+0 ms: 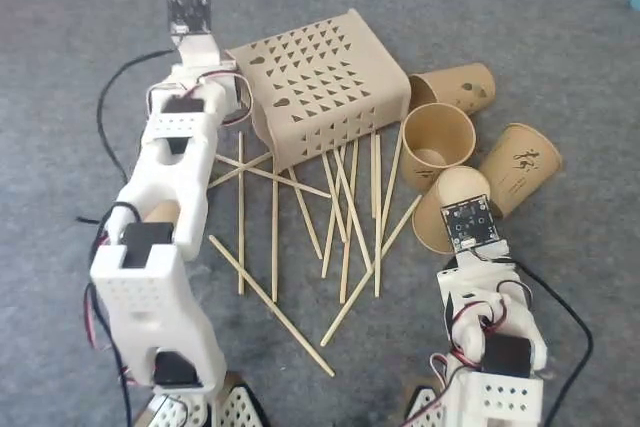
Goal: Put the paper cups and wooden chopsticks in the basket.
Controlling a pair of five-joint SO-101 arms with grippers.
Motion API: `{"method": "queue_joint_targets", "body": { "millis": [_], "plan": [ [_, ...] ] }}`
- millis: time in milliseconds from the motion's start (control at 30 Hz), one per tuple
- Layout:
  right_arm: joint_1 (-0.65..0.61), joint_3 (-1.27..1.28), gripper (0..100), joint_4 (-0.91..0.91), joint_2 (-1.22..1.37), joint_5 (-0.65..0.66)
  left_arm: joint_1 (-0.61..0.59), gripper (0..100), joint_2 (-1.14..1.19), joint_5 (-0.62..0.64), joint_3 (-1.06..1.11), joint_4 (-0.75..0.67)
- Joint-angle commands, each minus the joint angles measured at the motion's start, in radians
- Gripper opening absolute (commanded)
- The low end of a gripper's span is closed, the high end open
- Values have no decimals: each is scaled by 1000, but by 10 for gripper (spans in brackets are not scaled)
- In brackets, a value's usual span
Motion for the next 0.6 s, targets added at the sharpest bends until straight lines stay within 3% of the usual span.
{"method": "queue_joint_targets", "body": {
  "millis": [0, 333, 567],
  "plan": [
    [5, 17, 9, -5, -21, 12, 55, 12, -109, 18, -30, 183],
    [5, 17, 9, -5, -21, 12, 169, 16, -109, 15, -33, 377],
    [5, 17, 9, -5, -21, 12, 187, 160, -110, 11, -82, 456]
  ]
}}
